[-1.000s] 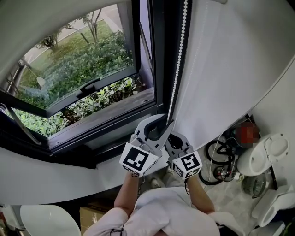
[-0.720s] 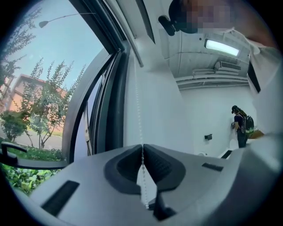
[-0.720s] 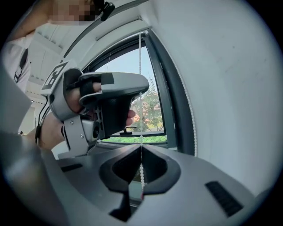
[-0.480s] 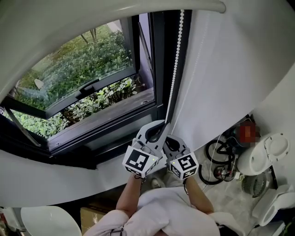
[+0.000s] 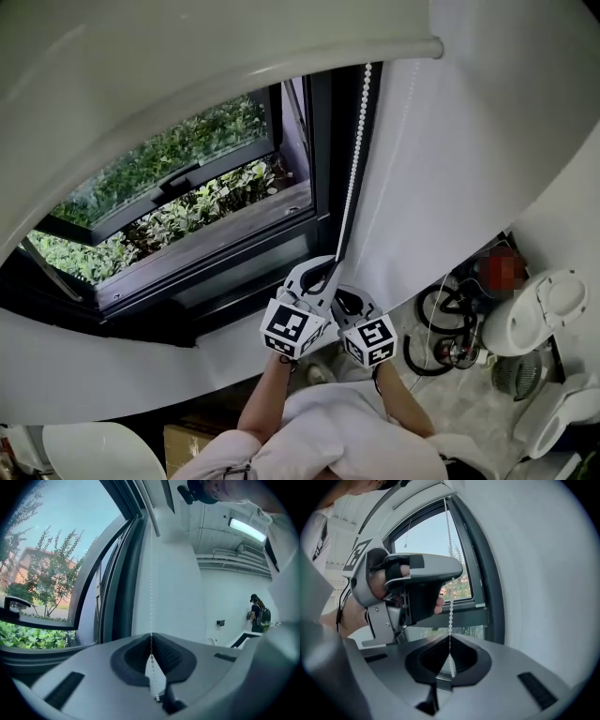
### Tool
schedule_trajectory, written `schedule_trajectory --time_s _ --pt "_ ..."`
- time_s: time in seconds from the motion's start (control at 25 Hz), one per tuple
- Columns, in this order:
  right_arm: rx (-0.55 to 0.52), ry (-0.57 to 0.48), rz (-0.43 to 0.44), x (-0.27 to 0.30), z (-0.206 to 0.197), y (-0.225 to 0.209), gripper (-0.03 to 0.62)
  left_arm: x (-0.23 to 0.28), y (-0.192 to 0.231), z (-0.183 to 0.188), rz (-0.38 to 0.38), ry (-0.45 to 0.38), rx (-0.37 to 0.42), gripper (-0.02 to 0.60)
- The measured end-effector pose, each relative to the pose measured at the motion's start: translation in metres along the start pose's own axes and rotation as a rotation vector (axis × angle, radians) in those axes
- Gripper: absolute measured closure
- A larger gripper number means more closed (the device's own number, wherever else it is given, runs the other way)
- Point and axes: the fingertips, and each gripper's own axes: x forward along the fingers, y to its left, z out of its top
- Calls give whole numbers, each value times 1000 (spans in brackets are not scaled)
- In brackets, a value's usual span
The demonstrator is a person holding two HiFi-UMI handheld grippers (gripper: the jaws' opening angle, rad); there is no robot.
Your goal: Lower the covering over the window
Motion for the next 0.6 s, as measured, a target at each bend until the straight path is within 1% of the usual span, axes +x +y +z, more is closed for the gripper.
schedule_trajectory --time_s 0.28,0.4,0.52,0.6 --pt "-4 69 -10 0 -28 -4 592 5 2 -31 18 62 4 563" --pt "-13 90 -15 -3 -38 -4 582 5 5 -47 26 85 1 563" --pt "12 61 -2 -13 -34 -3 523 6 6 -59 29 111 2 563" --pt "25 28 -14 -22 -25 -6 514 6 5 -70 28 134 -1 563"
